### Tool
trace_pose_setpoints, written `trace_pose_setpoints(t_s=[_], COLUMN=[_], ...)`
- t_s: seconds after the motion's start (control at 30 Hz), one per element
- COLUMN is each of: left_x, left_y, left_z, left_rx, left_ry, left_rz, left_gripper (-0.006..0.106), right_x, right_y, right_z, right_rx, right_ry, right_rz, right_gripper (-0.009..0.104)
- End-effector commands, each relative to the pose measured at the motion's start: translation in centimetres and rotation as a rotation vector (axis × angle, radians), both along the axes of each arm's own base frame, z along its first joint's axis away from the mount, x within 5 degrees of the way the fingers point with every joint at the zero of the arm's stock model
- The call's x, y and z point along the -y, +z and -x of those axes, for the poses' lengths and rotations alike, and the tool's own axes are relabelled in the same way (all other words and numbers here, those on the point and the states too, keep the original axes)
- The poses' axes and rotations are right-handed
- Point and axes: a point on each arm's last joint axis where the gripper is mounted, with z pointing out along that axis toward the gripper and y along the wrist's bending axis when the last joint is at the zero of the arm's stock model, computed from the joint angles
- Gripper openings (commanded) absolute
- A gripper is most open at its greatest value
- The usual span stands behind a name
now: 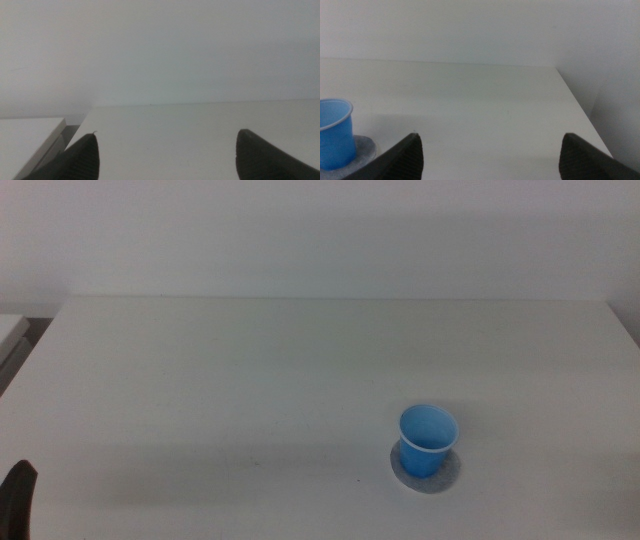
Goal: Place an empty cup on a cup mat.
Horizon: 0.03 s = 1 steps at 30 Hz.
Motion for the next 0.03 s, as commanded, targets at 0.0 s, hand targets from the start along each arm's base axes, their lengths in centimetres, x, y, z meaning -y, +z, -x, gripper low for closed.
trace_pose_setpoints(t_s=[0.0], left_x=[0.0], left_y=[0.13], left_z=[0.04], left_rx=[0.016], left_ry=[0.001], left_rz=[0.01], left_gripper=[0.094], right_x=[0.0], right_y=[-0.02], right_z=[0.01], right_rx=[0.008], right_ry=[0.002], right_rz=[0.01], right_gripper=[0.093])
